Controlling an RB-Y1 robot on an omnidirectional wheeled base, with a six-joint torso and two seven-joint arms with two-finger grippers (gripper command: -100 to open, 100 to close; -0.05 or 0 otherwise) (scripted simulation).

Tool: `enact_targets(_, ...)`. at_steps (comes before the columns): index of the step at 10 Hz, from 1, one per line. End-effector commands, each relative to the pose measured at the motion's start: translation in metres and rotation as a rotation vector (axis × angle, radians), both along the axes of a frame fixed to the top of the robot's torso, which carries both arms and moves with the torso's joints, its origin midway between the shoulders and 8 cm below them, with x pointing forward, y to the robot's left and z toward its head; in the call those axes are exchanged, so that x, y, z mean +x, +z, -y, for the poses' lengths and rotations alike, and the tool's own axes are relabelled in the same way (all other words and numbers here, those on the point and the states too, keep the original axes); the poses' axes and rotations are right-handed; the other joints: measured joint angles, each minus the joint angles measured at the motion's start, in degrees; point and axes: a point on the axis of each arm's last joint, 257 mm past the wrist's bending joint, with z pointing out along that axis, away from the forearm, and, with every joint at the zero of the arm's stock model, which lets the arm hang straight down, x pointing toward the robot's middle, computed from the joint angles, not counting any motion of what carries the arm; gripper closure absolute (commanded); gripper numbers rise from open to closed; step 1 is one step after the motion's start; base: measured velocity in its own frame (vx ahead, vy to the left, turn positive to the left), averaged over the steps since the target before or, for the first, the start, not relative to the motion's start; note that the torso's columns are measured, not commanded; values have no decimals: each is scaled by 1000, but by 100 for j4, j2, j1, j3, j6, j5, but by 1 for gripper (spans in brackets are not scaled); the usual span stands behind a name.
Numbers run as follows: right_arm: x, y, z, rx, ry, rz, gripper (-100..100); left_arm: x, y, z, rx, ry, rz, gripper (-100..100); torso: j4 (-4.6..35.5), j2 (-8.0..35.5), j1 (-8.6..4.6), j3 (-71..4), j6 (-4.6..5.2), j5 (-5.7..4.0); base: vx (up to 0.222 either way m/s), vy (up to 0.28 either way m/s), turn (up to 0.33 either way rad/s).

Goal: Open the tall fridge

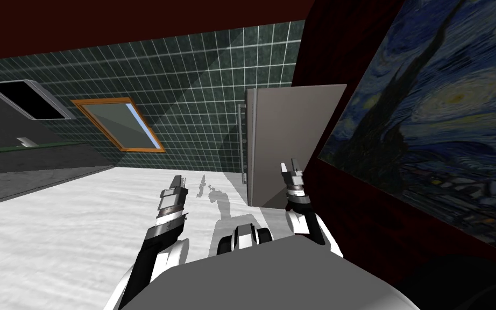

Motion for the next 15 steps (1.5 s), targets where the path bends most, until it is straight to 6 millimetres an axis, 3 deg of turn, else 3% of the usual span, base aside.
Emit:
enact_targets(1, 0, -9, 0, 16, 66, -23, -100, 0, 0, 0, 0, 0, 0, 0, 56, 51, 1, -113, 1, 0, 23, 16, 76)
enact_targets(13, -7, -60, 24, 308, 307, -123, -100, 0, 0, 0, 0, 0, 0, 0, 80, 76, -1, -142, 2, 0, 32, 17, 86)
enact_targets(15, -7, -60, 24, 338, 332, -122, -100, 0, 0, 0, 0, 0, 0, 0, 80, 75, -4, -143, 2, -1, 25, 9, 25)
